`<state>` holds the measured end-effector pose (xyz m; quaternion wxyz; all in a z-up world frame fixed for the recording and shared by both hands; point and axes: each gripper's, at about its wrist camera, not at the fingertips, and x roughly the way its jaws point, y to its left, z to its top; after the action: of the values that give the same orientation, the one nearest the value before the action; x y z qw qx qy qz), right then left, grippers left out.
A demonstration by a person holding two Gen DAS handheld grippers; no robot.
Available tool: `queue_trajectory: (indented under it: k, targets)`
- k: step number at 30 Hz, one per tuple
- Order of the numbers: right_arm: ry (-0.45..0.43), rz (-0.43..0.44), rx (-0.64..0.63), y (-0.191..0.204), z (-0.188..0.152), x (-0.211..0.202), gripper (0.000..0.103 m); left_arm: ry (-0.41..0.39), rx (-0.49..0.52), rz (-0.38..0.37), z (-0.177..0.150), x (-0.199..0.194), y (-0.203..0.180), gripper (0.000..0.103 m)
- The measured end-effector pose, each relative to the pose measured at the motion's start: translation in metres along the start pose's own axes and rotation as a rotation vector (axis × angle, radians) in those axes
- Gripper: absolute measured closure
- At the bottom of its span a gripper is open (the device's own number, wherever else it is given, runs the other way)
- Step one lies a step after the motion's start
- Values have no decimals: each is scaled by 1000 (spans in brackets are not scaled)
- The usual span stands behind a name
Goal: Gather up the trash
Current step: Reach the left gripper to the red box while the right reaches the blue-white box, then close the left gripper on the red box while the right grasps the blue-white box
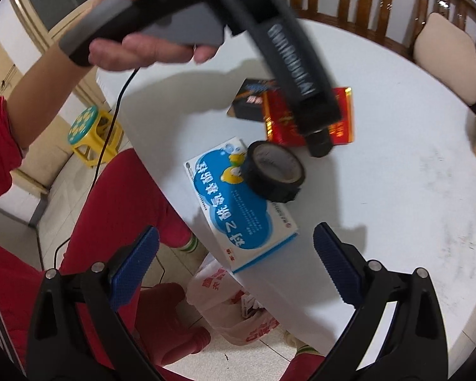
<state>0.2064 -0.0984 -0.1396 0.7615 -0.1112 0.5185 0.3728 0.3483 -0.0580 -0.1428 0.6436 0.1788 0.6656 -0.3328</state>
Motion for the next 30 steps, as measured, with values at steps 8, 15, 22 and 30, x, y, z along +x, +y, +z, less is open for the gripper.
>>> queue_trajectory:
  k: [8, 15, 22, 30]
  targets:
    - [21, -2, -3, -4, 1, 28, 8, -17, 2, -37, 2, 0, 3, 11]
    - [-5, -24, 11, -3, 2, 39, 8, -36, 28, -9, 1, 0, -3, 15]
    - [-31, -48, 30, -6, 1, 42, 13, -35, 20, 19, 3, 0, -5, 33]
    - [-45, -76, 53, -8, 0, 39, 25, -38, -28, 55, 6, -2, 2, 50]
